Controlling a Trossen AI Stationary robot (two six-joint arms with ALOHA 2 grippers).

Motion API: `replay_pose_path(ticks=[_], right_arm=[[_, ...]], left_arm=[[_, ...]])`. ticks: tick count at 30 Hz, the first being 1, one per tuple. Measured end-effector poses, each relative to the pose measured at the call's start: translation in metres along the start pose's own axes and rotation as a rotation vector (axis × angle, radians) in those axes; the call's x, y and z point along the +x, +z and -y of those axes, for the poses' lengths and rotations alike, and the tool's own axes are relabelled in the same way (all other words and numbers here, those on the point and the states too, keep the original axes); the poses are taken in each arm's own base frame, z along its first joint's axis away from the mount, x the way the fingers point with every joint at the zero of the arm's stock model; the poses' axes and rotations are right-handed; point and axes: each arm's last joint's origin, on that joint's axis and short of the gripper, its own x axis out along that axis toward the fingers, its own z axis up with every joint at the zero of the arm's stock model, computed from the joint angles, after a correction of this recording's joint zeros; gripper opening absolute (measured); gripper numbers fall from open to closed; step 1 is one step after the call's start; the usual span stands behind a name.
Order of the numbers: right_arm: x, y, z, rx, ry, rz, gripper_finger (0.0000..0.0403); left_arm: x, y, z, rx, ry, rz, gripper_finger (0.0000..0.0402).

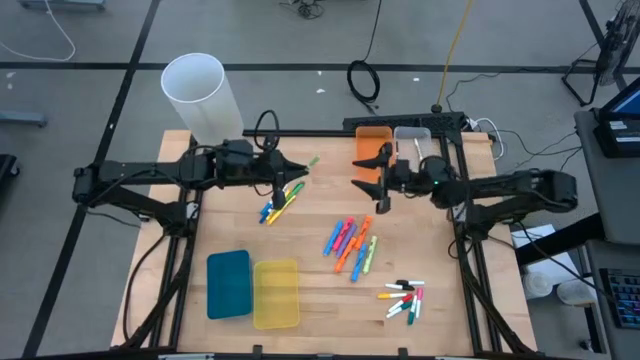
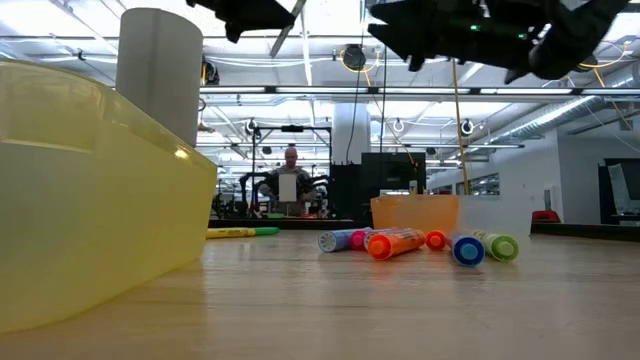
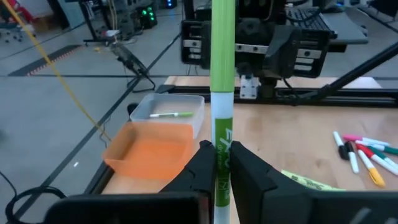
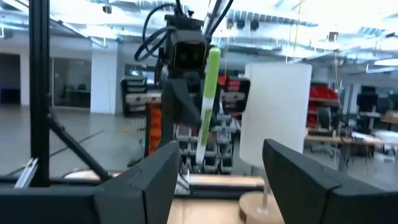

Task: Pick & Place Markers
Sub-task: Put the light green marker pen into the transparent bin

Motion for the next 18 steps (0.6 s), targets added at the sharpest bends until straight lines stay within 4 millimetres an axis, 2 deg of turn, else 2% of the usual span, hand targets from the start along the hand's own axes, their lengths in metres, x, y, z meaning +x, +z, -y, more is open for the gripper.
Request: replay_pose_path(ticks=[6, 12, 18], right_arm=[[0.039, -0.010, 0.000, -0.046, 0.026, -0.011, 0.0225], [0.069, -0.005, 0.003, -0.051, 0.073, 0.023, 0.0247], [0.096, 0.002, 0.001, -0.029, 0.130, 0.017, 0.0251]], left_arm=[[0.000, 0.000, 0.006, 0.035, -0.023, 0.001, 0.0025], [-0.001, 0.001, 0.013, 0.066, -0.048, 0.005, 0.0030], [-0.001, 0.001, 0.016, 0.093, -0.065, 0.007, 0.0025]])
